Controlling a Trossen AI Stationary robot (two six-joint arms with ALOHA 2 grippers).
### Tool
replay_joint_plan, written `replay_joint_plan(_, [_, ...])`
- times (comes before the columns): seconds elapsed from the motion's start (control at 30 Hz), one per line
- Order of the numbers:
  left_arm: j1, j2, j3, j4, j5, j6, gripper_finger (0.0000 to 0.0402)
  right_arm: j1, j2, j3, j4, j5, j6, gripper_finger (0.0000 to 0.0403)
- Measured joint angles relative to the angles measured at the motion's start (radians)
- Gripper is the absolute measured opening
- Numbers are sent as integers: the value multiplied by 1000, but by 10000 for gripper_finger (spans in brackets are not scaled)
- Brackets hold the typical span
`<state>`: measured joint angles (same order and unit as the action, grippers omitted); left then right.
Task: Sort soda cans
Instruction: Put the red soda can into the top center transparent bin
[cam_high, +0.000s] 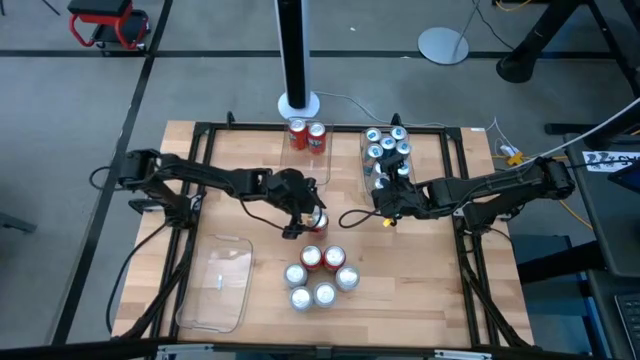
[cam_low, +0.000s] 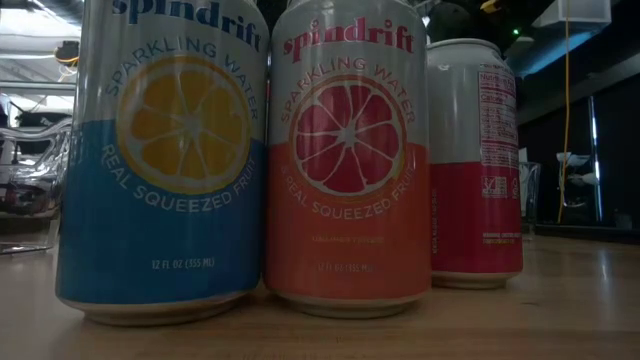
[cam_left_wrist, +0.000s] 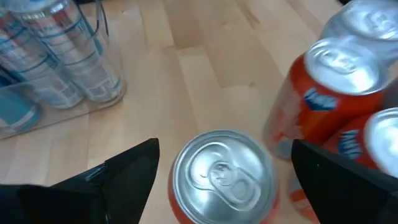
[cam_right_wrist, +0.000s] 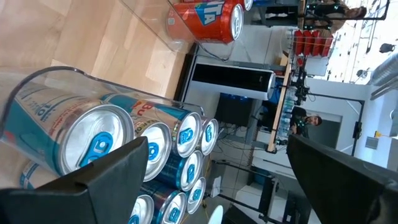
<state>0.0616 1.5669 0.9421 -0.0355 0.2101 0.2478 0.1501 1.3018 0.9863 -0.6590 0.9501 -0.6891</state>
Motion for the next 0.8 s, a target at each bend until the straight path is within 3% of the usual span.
replay_joint_plan(0.53, [4,135,0,32,-7,1,350,0,0,0,-3,0,-1,380])
replay_joint_plan(0.8, [3,134,0,72,-7,-15,295,0,0,0,-4,0,-1,380])
